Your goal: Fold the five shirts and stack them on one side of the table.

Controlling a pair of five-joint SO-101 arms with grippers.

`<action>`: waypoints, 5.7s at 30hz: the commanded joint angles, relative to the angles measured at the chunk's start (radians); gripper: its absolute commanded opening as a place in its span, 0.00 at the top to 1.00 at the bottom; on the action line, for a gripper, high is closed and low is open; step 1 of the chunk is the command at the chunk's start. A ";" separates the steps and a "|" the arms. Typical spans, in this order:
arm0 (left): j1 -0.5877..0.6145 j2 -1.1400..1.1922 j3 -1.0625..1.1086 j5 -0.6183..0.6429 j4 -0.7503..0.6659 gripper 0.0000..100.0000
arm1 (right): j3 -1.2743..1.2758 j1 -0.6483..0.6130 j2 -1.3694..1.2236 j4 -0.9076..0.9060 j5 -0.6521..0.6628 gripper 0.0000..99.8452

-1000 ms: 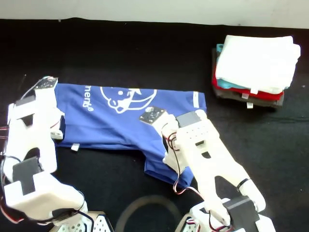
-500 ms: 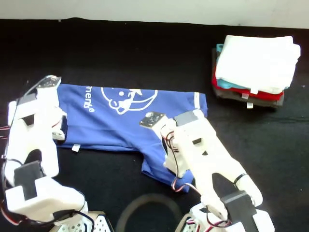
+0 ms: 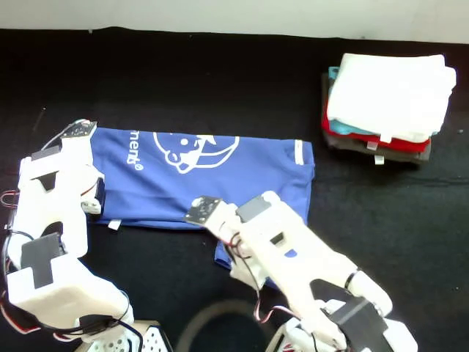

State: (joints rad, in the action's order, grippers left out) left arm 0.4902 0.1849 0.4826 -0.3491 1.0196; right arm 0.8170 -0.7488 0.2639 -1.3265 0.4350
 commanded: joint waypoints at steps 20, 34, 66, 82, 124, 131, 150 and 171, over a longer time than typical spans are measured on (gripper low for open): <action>-0.013 0.013 -0.010 0.008 -0.021 0.99 | -0.001 0.061 -0.222 0.217 -0.055 1.00; -0.016 0.015 -0.008 0.008 -0.021 0.99 | -0.469 0.390 -0.240 0.013 0.063 0.99; -0.016 0.015 -0.007 0.008 -0.021 0.99 | -1.345 0.202 -0.796 -0.433 -0.163 0.99; -0.016 0.007 -0.007 0.008 -0.021 0.99 | -1.271 0.191 -0.905 -0.143 -0.141 0.99; -0.027 0.651 -1.056 0.006 0.542 0.78 | -0.452 0.409 0.610 -0.437 -0.089 0.99; 0.016 0.748 -1.188 0.003 0.632 0.98 | -0.438 0.619 0.676 -0.433 -0.089 0.99; 0.472 0.760 -1.655 -0.192 0.750 0.99 | 0.173 0.679 0.874 -0.084 -0.091 0.99; -0.377 -0.148 -0.774 0.000 0.747 0.99 | 0.840 0.860 1.003 0.461 -0.094 0.99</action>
State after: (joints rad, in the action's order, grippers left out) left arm 0.3030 0.1220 -0.2969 -0.3997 1.7622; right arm 1.6303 0.1028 1.2612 -0.8892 0.3353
